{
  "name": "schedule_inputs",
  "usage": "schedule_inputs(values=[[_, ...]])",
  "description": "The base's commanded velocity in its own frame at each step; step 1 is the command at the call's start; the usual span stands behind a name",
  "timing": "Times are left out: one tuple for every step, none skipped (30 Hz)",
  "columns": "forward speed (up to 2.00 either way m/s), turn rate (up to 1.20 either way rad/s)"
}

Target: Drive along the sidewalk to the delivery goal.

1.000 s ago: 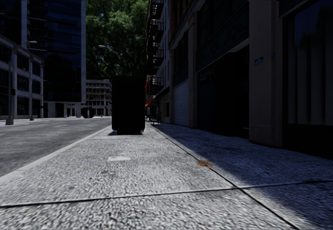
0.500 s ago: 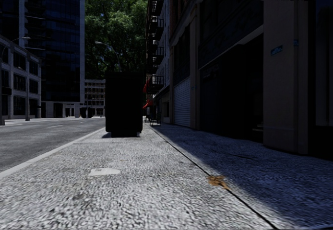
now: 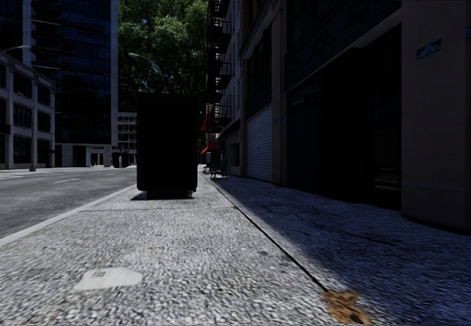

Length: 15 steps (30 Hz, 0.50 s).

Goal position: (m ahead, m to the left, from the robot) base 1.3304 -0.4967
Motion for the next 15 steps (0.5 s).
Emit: schedule_inputs(values=[[1.59, 0.00], [1.59, 0.00], [1.60, 0.00], [1.60, 0.00], [1.60, 0.00], [1.60, 0.00], [1.60, 0.00], [1.60, 0.00], [1.60, 0.00], [1.60, 0.00], [1.59, 0.00], [1.40, 0.00], [1.40, 0.00], [0.00, 0.00], [0.00, 0.00]])
